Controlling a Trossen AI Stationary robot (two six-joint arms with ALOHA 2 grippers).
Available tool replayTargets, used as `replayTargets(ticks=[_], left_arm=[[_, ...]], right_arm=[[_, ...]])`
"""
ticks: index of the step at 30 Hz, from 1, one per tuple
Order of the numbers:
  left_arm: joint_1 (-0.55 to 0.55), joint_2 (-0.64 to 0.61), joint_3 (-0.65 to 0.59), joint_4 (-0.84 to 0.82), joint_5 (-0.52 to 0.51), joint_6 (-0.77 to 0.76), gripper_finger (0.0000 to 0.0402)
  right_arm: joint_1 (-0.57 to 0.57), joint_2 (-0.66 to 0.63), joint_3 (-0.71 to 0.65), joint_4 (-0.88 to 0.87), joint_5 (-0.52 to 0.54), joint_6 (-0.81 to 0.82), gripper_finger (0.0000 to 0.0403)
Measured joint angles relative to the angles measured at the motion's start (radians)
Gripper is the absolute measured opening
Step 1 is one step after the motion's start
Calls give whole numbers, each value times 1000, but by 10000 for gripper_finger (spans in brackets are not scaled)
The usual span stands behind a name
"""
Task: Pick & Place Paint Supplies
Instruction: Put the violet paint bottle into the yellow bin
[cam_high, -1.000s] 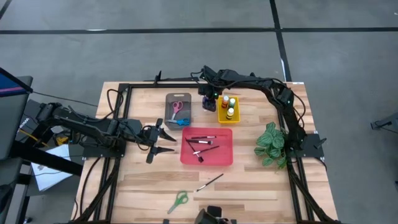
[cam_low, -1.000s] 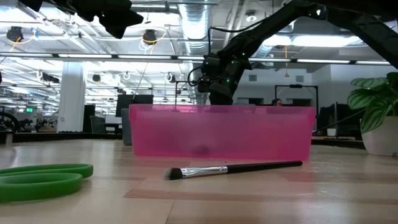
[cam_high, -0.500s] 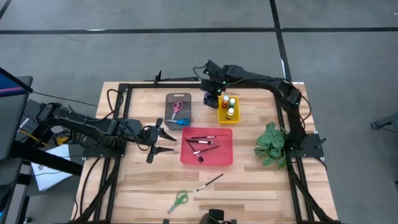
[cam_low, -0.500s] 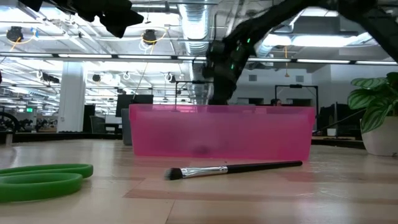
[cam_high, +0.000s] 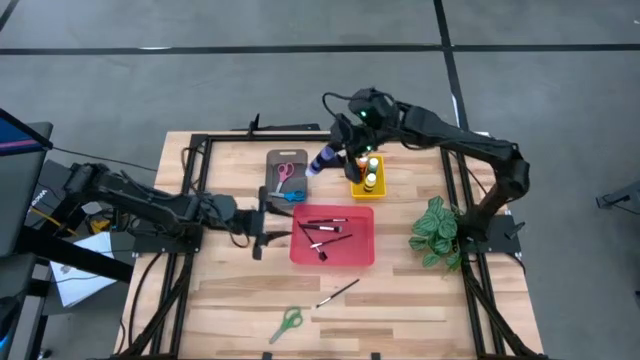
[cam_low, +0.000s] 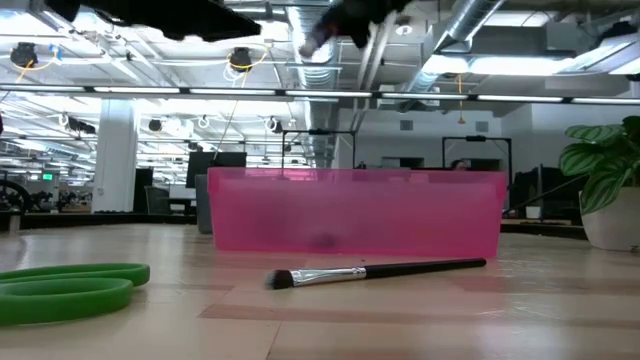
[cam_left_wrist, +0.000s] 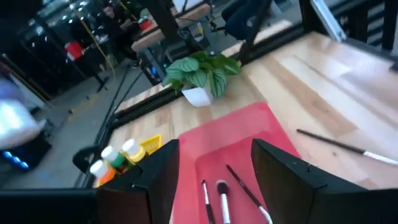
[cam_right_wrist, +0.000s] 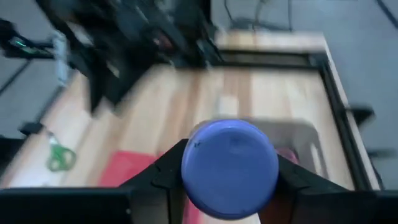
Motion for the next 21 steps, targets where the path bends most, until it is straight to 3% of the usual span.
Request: replayTargets(ticks=[11,17,21], left_arm=[[32,306,-1,388,2,61,229],[48,290,0,561,7,-83,251],[39,243,0,528,140,-92,273]], right_arm=[[215,-48,0,39,2,29,138],[313,-48,0,-7,20,12,138],[354,-48,0,-36,79,9,139]])
